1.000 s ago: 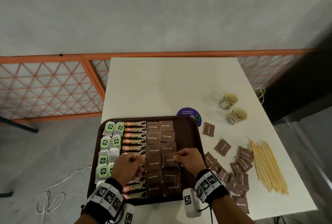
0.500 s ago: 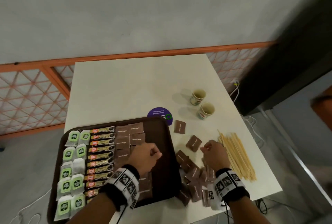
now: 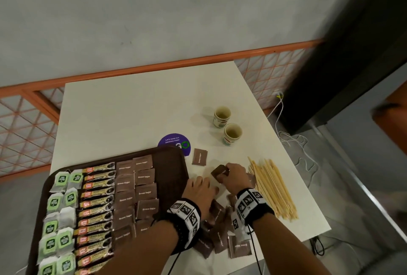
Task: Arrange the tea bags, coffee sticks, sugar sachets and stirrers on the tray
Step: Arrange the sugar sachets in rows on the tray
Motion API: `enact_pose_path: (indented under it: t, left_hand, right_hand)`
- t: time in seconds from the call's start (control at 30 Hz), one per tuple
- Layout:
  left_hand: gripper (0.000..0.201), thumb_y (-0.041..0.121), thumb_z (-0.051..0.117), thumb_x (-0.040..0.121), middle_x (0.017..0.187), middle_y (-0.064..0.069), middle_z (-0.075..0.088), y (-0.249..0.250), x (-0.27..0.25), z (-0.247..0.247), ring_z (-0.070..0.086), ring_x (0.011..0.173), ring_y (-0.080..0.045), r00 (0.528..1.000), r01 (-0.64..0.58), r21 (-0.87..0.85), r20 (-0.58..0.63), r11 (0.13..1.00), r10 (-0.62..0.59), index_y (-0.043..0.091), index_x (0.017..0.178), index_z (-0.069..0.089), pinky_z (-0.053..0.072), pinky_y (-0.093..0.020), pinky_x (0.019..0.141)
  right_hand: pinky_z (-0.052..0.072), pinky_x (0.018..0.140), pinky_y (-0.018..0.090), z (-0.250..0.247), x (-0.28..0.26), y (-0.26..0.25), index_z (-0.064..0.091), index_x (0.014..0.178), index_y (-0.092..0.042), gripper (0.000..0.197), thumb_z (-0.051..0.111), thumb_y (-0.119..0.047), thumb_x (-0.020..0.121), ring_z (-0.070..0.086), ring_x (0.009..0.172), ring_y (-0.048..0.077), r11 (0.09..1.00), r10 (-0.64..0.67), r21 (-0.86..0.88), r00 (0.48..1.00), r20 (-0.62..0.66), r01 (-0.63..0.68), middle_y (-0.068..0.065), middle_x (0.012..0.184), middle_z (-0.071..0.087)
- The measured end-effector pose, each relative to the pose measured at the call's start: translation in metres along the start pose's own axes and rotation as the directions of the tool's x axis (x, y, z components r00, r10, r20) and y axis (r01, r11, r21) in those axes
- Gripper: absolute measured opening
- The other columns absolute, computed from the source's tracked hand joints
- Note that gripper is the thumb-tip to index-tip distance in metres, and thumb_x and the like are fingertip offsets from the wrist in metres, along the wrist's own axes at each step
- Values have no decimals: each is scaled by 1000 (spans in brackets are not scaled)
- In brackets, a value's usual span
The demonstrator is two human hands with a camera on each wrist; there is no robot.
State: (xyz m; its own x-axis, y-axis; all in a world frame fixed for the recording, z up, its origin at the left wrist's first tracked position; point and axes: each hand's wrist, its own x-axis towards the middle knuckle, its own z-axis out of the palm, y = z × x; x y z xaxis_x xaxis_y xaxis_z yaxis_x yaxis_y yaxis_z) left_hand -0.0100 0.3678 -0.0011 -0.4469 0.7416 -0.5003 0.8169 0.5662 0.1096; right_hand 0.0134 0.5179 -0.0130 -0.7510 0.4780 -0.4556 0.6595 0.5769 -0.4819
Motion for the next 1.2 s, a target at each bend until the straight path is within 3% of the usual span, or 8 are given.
enact_pose_path:
  t: [0.17,0.3,0.53,0.73,0.9,1.03,1.1,1.2]
  left_hand:
    - [72,47,77,73,132,-11,39,15,7,5,38,121,-33,1000,9,-31,-8,999,-9,23,131,42,34,-49,99]
    - [60,34,75,79,131,-13,44,21,15,0,43,121,-35,998,29,-105,58,994,-23,15,128,45,37,-49,100]
    - [38,26,68,87,126,-13,57,13,25,-13,51,119,-32,994,82,-253,94,964,-60,9,118,56,41,-40,96]
    - [20,7,60,85,101,-17,63,-17,11,-46,61,96,-33,990,107,-747,139,656,-4,0,104,58,46,-38,86]
    - [26,-11,53,85,91,-15,63,-31,0,-51,65,89,-32,971,218,-967,229,134,75,5,104,60,57,-48,83]
    - [16,-7,59,91,83,-12,66,-46,-10,-41,70,70,-23,983,183,-977,182,110,-22,5,102,59,60,-34,64]
    - [16,-6,54,94,79,-13,66,-56,-17,-35,70,65,-20,978,182,-979,171,88,-119,3,106,58,59,-30,61]
    - [21,-3,52,96,90,-16,69,-78,-38,-30,72,71,-22,963,146,-988,153,-52,-221,4,114,58,59,-29,59]
  right_hand:
    - [32,53,16,-26,-22,30,48,64,-25,31,70,-19,85,51,68,14,995,20,101,996,-89,-11,-9,68,53]
    - [42,68,18,-23,-46,57,69,100,-27,18,72,-18,84,61,82,12,970,26,245,997,-78,-6,-10,86,66]
    - [55,58,28,-7,-76,73,73,94,-16,11,63,-13,94,70,63,18,826,134,552,991,4,-114,6,79,75]
    - [57,76,49,-11,-76,52,72,91,-3,12,71,-14,88,72,77,35,759,3,650,998,60,-41,15,83,75]
    - [57,60,33,-6,-63,11,66,88,-1,22,79,-17,81,69,62,18,798,-15,602,1000,1,11,13,76,75]
    - [61,77,45,6,-52,5,66,93,-8,27,68,-35,89,72,77,24,828,33,558,998,49,-55,9,87,74]
    - [57,82,37,16,-50,8,63,102,-16,27,64,-40,89,67,88,20,979,17,203,998,65,-30,3,102,69]
    - [48,81,32,33,-54,5,50,117,-21,39,67,-37,86,58,101,24,994,-37,-100,993,116,49,1,114,52]
